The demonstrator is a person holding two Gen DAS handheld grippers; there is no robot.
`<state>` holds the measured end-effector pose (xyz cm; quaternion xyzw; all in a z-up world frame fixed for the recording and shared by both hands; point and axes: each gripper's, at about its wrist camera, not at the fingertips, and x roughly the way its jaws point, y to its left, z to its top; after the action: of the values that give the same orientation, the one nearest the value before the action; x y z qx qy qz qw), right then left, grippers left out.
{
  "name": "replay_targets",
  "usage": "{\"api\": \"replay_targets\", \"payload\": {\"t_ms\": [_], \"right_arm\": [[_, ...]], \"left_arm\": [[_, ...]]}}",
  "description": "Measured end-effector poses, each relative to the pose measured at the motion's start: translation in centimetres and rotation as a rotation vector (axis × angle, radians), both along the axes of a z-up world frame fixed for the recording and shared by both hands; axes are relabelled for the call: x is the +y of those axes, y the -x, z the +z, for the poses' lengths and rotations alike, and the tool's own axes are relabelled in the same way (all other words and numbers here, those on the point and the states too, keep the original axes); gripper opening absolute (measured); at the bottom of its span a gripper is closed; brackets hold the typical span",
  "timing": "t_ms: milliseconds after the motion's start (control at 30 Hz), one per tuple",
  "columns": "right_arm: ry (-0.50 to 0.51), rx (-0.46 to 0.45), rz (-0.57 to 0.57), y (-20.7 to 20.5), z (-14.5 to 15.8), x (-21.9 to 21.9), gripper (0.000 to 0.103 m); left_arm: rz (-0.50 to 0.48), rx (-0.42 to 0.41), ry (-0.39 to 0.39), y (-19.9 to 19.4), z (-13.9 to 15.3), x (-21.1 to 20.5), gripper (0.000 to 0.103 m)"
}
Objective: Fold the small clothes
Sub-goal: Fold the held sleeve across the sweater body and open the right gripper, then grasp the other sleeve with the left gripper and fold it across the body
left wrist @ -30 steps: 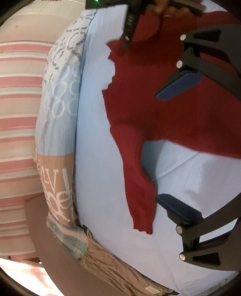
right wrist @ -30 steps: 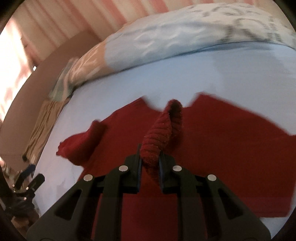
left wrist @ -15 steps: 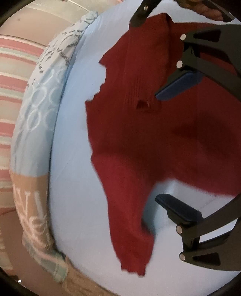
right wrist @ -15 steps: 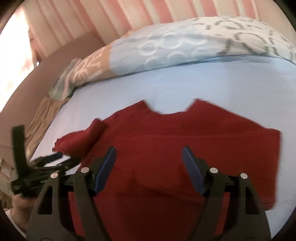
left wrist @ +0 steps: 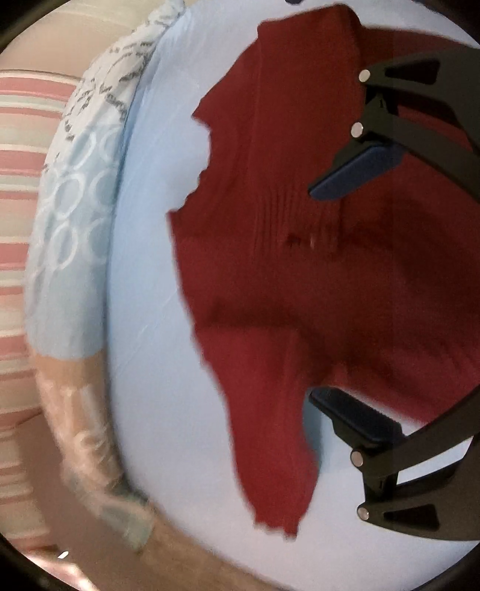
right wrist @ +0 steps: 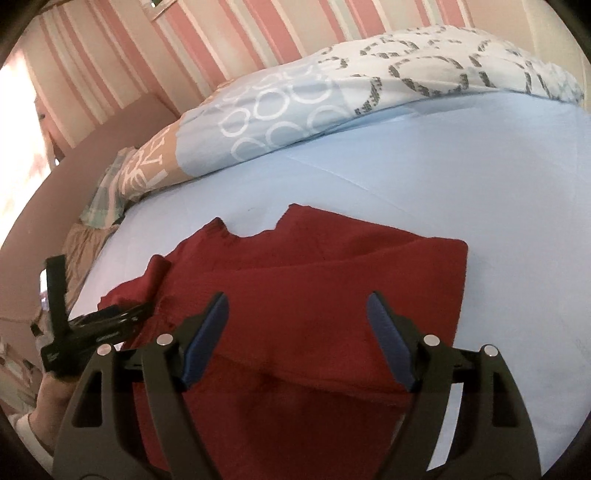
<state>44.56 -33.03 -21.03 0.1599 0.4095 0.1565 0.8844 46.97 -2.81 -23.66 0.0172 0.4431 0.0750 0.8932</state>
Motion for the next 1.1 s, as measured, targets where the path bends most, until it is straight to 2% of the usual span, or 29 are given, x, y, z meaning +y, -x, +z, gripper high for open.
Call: {"api": "replay_targets", "payload": {"t_ms": [67,133,167,333,500,567,600,633,667,733,800,900,1000,1100], "right_arm": [[-0.006,-0.009,0.005,0.0,0.1,0.0,0.079],[-0.016,-0.008,0.003,-0.1,-0.1,0.1,0.081],[-0.017,-0.007,0.002,-0.1,-0.1,0.1,0.081],[-0.024,-0.009,0.007,0.0,-0.1,0.7,0.081],[-0.019,0.0,0.01,-0.3,-0.3,0.6,0.081],[-0.024,0.005,0.002,-0.3,-0.6,0.3,0.081],[-0.025,0.008,0.0,-0.3,-0.7,0.3,0.081],[-0.025,0.012,-0.002,-0.4,-0.9,0.2,0.081],[-0.024,0.015,-0.002,-0.4,-1.1,0.1,0.081],[-0.019,0.022,-0.003,-0.4,-1.6,0.0,0.081],[-0.012,0.031,-0.005,-0.5,-2.1,-0.1,0.081],[-0.008,0.035,-0.01,-0.7,-2.3,-0.1,0.081],[-0.005,0.03,-0.019,-0.7,-2.2,-0.4,0.081],[-0.008,0.031,-0.039,-0.6,-2.2,-1.0,0.081]], "left_arm": [[0.01,-0.075,0.001,1.4,1.7,0.2,0.101],[-0.019,-0.111,0.034,1.9,2.4,0.0,0.101],[-0.053,-0.101,0.063,1.6,2.2,-0.5,0.101],[-0.121,0.018,0.085,-0.8,-1.2,-2.3,0.101],[-0.166,0.062,0.14,-2.6,-3.4,-3.3,0.101],[-0.177,0.073,0.14,-2.9,-4.0,-3.6,0.091],[-0.186,0.095,0.156,-3.2,-4.5,-3.7,0.068],[-0.198,0.111,0.178,-3.3,-4.9,-3.6,0.054],[-0.202,0.111,0.186,-3.5,-5.0,-3.7,0.053],[-0.207,0.077,0.167,-3.2,-4.5,-3.7,0.025],[-0.19,0.063,0.164,-3.2,-4.1,-3.1,0.011],[-0.168,0.054,0.186,-3.3,-3.6,-2.1,0.008],[-0.212,0.031,0.174,-3.0,-3.0,-2.6,0.007],[-0.241,-0.003,0.214,-2.4,-2.0,-3.0,0.007]]}}
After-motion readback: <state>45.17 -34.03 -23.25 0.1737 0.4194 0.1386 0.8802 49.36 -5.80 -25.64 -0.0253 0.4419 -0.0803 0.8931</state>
